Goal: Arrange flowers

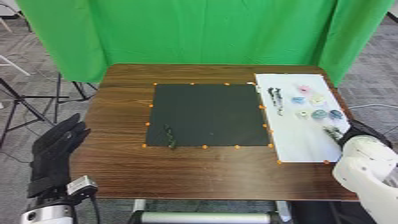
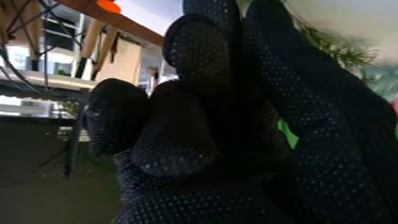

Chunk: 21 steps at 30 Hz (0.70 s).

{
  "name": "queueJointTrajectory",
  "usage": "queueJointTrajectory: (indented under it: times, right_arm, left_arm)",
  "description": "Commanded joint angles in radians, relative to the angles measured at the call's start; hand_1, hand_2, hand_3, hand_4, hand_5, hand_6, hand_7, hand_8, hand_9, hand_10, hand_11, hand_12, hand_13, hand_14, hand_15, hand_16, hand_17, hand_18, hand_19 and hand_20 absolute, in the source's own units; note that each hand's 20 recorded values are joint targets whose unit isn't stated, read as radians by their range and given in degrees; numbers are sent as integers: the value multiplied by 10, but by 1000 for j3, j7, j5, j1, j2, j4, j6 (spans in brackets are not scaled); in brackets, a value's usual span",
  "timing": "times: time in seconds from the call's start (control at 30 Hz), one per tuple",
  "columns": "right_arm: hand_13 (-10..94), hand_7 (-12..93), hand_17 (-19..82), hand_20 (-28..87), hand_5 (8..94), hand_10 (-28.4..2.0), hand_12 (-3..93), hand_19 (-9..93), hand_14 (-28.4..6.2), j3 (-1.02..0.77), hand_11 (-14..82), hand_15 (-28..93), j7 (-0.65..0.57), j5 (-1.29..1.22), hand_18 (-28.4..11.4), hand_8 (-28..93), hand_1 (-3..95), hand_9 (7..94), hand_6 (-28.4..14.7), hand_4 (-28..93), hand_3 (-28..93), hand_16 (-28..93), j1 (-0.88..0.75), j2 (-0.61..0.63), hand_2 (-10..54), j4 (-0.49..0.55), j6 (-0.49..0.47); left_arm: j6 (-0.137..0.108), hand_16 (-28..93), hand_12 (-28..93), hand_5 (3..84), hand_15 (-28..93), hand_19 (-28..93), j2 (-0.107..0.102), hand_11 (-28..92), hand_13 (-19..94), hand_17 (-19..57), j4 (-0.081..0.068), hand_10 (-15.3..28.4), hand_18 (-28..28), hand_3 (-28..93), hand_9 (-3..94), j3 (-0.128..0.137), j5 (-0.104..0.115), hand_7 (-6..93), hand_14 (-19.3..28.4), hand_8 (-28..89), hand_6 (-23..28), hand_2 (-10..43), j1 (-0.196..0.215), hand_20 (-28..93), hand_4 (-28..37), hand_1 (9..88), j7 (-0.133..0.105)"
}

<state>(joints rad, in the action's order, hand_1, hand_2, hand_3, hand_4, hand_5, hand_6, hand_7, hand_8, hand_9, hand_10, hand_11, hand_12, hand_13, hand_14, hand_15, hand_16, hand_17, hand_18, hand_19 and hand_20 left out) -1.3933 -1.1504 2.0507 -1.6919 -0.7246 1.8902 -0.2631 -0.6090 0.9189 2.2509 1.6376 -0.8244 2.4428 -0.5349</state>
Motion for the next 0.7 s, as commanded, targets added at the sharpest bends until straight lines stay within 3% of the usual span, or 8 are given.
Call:
queueJointTrajectory:
  times: [0.03,0.37,0.7]
  right_arm:
    - [857,228,620,309,830,-141,253,932,-50,-29,545,789,38,43,-193,179,530,831,-66,-260,721,216,-44,19,-18,55,132]
    - [878,234,634,326,843,-131,266,932,-49,-6,543,774,106,77,-196,196,511,853,-58,-258,747,225,7,8,-27,197,181]
    - [885,231,636,337,847,-131,273,932,-50,243,538,766,173,75,-200,203,509,862,-57,-256,751,235,252,-118,-31,220,122]
  left_arm:
    - [10,-171,60,416,616,585,10,359,216,-93,2,197,210,826,341,4,-11,152,257,-109,109,54,14,30,-208,256,9]
    - [15,-171,59,416,615,585,19,359,215,-94,6,196,210,827,340,17,-24,152,258,-109,110,54,18,30,-208,255,26]
    - [21,-171,59,416,615,587,24,360,215,-93,10,197,210,827,339,25,-38,151,258,-109,111,54,15,30,-208,255,50]
